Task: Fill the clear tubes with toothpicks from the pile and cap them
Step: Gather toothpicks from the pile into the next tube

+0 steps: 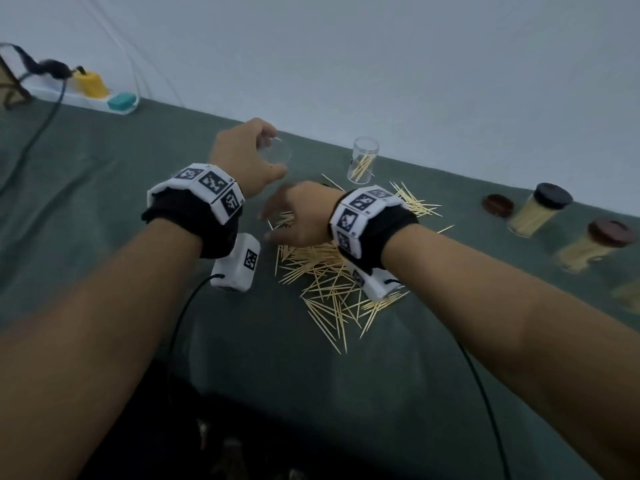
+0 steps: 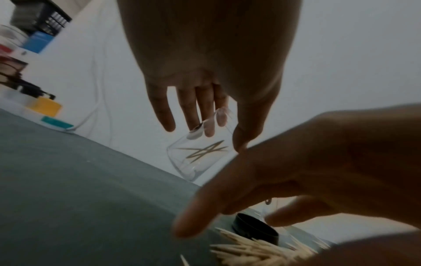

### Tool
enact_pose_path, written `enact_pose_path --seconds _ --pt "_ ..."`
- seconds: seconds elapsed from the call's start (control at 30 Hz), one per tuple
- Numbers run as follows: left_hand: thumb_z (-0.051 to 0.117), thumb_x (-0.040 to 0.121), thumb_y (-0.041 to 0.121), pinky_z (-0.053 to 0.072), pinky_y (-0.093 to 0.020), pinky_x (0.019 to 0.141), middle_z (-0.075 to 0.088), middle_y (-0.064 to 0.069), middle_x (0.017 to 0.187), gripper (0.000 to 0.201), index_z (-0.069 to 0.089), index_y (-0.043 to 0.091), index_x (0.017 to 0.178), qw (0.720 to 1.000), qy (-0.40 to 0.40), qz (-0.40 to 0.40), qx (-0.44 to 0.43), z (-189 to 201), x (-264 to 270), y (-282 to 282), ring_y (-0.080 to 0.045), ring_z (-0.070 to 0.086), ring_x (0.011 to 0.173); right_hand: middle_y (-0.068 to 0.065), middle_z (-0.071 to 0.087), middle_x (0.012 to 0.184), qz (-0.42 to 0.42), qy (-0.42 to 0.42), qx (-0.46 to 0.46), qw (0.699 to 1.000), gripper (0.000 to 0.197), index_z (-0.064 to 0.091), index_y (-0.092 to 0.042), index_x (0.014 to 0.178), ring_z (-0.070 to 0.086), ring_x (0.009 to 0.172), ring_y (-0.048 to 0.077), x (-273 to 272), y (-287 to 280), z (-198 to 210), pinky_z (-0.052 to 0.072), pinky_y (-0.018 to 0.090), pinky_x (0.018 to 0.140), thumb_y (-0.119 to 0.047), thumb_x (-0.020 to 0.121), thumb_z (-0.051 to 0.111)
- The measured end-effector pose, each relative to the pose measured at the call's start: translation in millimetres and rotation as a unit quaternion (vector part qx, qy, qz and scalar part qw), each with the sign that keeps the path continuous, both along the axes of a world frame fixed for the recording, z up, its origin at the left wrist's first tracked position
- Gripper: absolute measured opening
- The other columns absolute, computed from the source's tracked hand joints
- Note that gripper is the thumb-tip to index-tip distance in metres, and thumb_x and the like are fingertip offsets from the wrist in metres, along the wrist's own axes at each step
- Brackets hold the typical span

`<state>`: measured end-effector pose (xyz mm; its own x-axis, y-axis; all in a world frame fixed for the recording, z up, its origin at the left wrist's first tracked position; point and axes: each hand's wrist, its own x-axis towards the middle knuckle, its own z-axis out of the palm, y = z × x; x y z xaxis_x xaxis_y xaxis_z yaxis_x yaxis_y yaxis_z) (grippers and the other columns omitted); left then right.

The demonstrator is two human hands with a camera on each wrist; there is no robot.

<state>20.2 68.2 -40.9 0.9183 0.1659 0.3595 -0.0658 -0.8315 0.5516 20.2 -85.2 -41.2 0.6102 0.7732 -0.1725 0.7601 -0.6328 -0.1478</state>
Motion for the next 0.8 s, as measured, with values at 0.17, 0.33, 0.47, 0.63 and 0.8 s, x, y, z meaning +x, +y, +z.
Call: enact_pose_path --seconds 0.17,0.33,0.47,0.63,0.8 --pt "0.076 0.078 0.028 0.036 -0.015 0.079 0.065 0.001 0.113 0.049 0.059 0.014 0.122 1.0 0.006 0.004 -0.001 -5 2 5 -0.008 0.05 0.091 -0.005 0.055 0.117 -0.009 -0.007 -0.031 0.999 0.037 0.061 -0.038 0.112 0.058 0.103 0.02 4 3 -12 0.048 0.04 0.091 -0.055 0.08 0.063" --pt "0.077 0.078 0.029 0.035 -0.014 0.078 0.064 0.0 0.113 0.049 0.059 0.014 0.122 1.0 -0.001 -0.02 0.002 -9 6 -2 -0.007 0.049 0.091 -0.007 0.053 0.105 -0.018 -0.036 -0.061 0.997 0.018 0.065 -0.035 0.099 0.053 0.097 0.016 1 -29 -3 0.049 0.036 0.088 -0.042 0.083 0.059" --pt "0.077 0.077 0.031 0.038 -0.016 0.081 0.066 0.0 0.113 0.051 0.06 0.015 0.122 1.0 -0.003 -0.03 0.004 -11 6 -7 -0.007 0.051 0.09 -0.011 0.06 0.099 -0.056 -0.048 -0.088 0.993 0.013 0.063 -0.038 0.089 0.059 0.091 0.016 -4 -65 7 0.054 0.04 0.081 -0.044 0.079 0.057" --pt "0.077 0.077 0.032 0.039 -0.017 0.082 0.065 0.003 0.114 0.052 0.059 0.018 0.123 0.999 0.006 -0.036 0.017 -10 4 -9 -0.006 0.052 0.091 -0.013 0.063 0.093 -0.095 -0.065 -0.128 0.985 0.01 0.065 -0.034 0.079 0.06 0.092 0.016 -10 -89 16 0.052 0.038 0.081 -0.042 0.079 0.059" --pt "0.076 0.077 0.031 0.039 -0.017 0.081 0.066 0.0 0.113 0.051 0.06 0.016 0.123 0.999 0.0 -0.038 0.019 -9 1 -11 -0.008 0.051 0.09 -0.007 0.056 0.122 -0.028 -0.07 -0.03 0.997 0.023 0.07 -0.033 0.096 0.054 0.109 0.016 -32 -74 14 0.049 0.043 0.092 -0.046 0.085 0.055"
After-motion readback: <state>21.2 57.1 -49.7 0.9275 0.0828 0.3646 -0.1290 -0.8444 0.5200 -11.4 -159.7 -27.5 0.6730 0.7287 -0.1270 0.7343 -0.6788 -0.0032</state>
